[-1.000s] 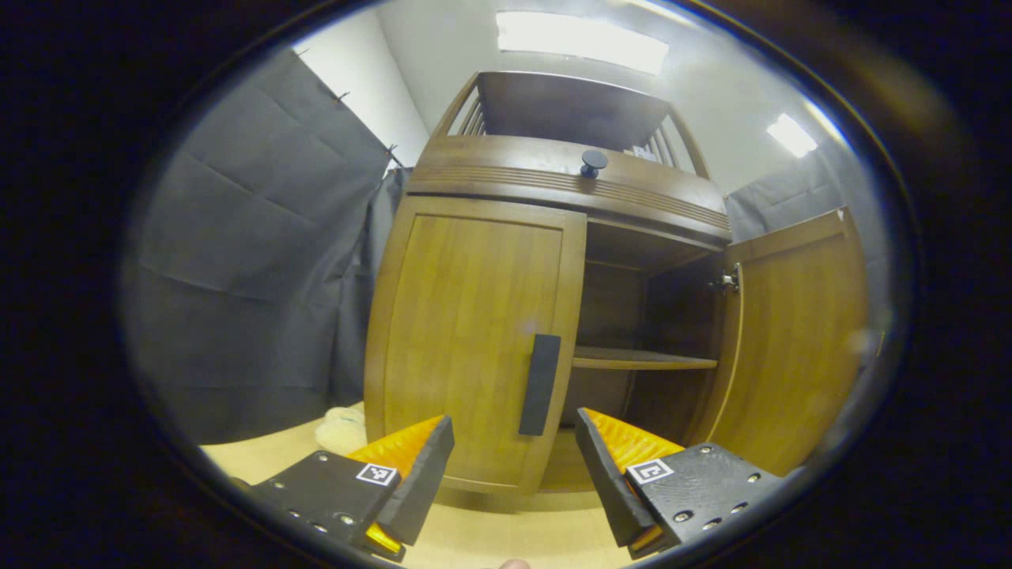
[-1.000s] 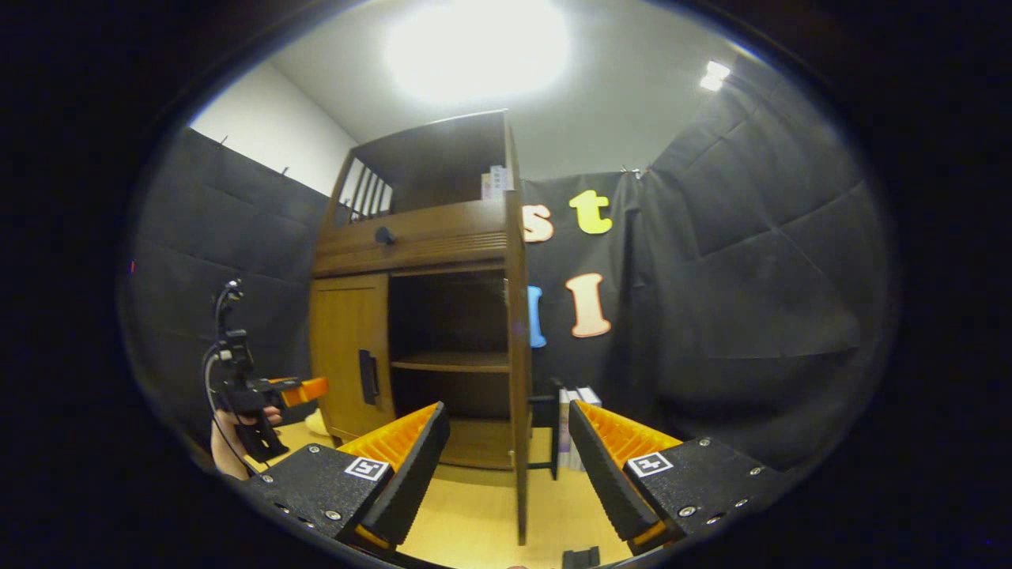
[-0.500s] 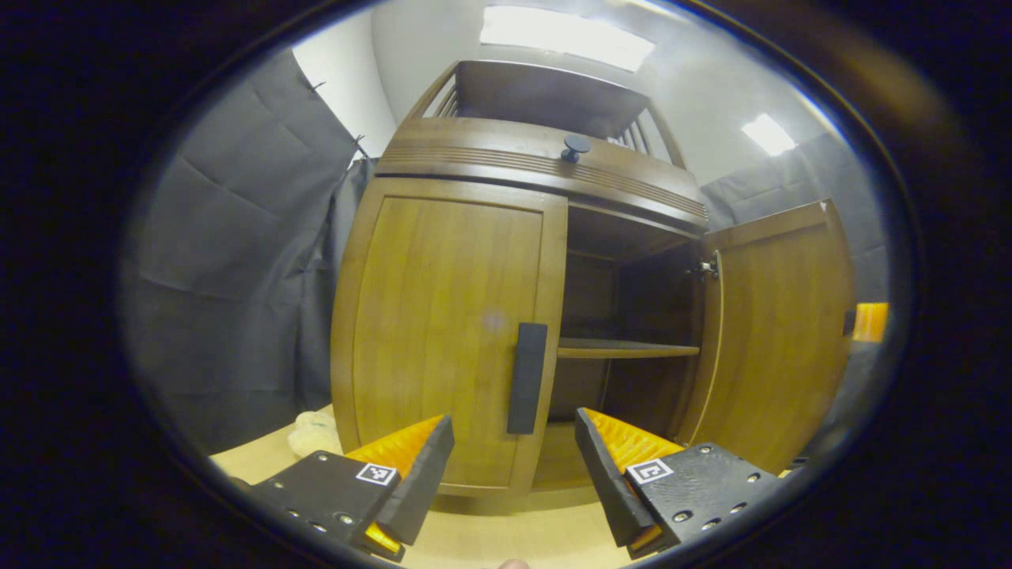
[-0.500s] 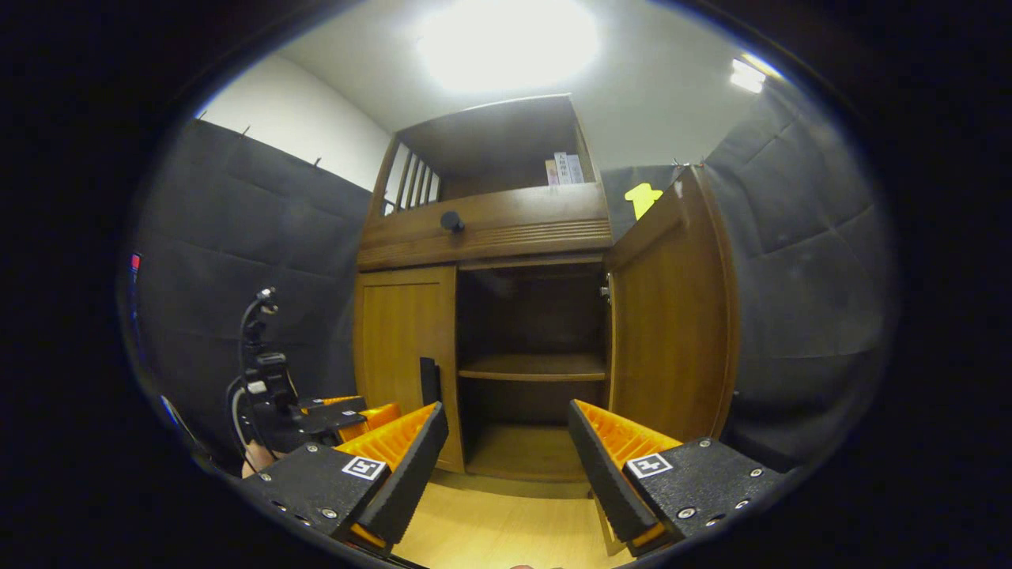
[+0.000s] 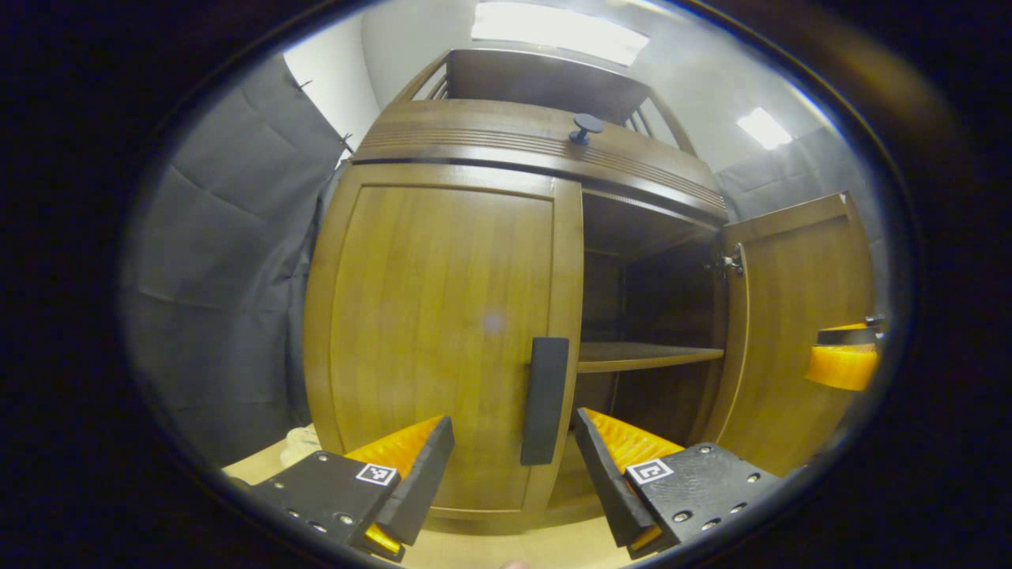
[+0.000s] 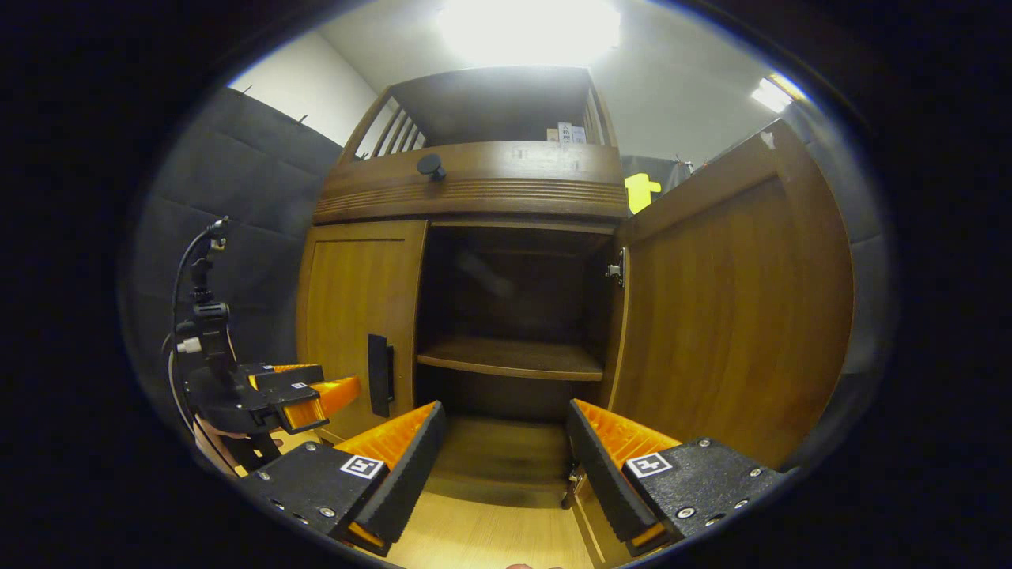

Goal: Open the right door of the double-door shoe cabinet with the right hand, and open the left door with the left hand.

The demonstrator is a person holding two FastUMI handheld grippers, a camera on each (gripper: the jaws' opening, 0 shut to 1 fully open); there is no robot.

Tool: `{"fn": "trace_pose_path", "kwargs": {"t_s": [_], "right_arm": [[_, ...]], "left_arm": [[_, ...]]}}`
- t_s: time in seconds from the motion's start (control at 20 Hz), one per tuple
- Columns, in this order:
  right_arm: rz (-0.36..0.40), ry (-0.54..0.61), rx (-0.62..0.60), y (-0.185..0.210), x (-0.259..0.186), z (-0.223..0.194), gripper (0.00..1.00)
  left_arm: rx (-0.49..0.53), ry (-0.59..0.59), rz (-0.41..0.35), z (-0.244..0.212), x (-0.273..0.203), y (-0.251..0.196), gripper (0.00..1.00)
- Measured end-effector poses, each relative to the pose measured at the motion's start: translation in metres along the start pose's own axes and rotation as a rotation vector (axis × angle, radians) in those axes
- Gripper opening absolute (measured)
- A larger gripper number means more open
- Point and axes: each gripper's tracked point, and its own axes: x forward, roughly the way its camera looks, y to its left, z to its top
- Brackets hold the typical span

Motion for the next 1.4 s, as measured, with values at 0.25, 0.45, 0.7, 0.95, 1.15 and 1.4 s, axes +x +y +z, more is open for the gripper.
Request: {"fn": "trace_pose_path", "kwargs": {"t_s": [0.25, 0.45, 0.7, 0.95, 1.15, 1.4], "right_arm": [[-0.007, -0.005, -0.014, 0.011, 0.005, -0.007, 0.95], [0.018, -0.015, -0.024, 0.014, -0.005, -0.009, 0.95], [0.048, -0.008, -0.008, 0.0, -0.016, 0.0, 0.95], [0.033, 0.014, 0.003, -0.001, -0.005, 0.008, 0.95], [0.019, 0.016, 0.039, -0.007, -0.005, 0.011, 0.95], [0.014, 0.026, 0.027, -0.011, 0.002, 0.008, 0.95]], "left_arm": [[-0.005, 0.005, -0.034, -0.005, 0.009, -0.005, 0.95], [-0.013, -0.01, -0.044, -0.006, 0.014, -0.007, 0.95], [-0.029, 0.028, -0.036, -0.011, 0.015, -0.007, 0.89], [-0.093, 0.045, -0.023, -0.011, 0.021, -0.013, 0.51], [-0.002, 0.047, -0.011, -0.015, 0.02, -0.007, 0.26], [-0.007, 0.06, -0.069, -0.015, 0.016, -0.011, 0.13]]}}
